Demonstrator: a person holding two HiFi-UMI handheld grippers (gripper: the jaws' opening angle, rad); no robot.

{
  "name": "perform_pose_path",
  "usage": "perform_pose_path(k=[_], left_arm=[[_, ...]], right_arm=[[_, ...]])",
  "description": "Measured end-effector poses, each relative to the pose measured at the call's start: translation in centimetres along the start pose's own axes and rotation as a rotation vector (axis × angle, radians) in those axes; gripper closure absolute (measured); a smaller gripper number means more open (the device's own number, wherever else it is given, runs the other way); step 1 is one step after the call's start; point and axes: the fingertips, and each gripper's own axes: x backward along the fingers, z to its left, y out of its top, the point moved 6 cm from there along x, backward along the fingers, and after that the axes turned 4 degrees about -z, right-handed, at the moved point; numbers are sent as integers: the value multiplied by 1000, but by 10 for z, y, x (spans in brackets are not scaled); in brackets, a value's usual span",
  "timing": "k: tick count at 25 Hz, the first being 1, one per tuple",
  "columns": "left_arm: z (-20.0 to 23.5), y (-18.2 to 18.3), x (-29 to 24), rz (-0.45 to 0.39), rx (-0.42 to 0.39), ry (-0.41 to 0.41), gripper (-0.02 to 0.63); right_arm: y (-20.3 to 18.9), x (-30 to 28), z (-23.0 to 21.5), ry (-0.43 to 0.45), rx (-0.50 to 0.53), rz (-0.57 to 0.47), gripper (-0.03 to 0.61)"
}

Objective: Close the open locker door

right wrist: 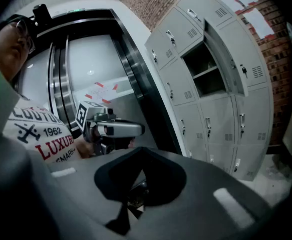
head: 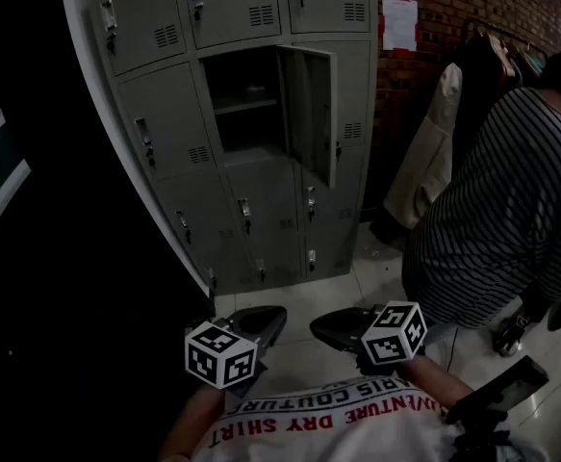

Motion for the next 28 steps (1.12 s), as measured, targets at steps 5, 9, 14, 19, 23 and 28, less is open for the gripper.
perform_pose_path(k=[5, 9, 14, 19, 23, 28], left_arm=[[14, 4, -11, -21, 17, 32, 609], [37, 13, -28, -24, 11, 28, 608], [100, 33, -51, -28, -6, 17, 609], [189, 57, -63, -20, 9, 18, 608], [252, 80, -66, -20, 23, 6, 609], [315, 103, -76, -17, 32, -16, 609]], right_arm=[[-1, 10, -24, -3, -23, -14, 580], [10, -3, -47, -21, -31, -32, 580], [31, -47, -95, -52, -38, -20, 580], [75, -103, -153, -87, -55, -42, 580], [114, -138, -193, -142, -66, -86, 580], [158, -165, -230, -220, -33, -126, 580]])
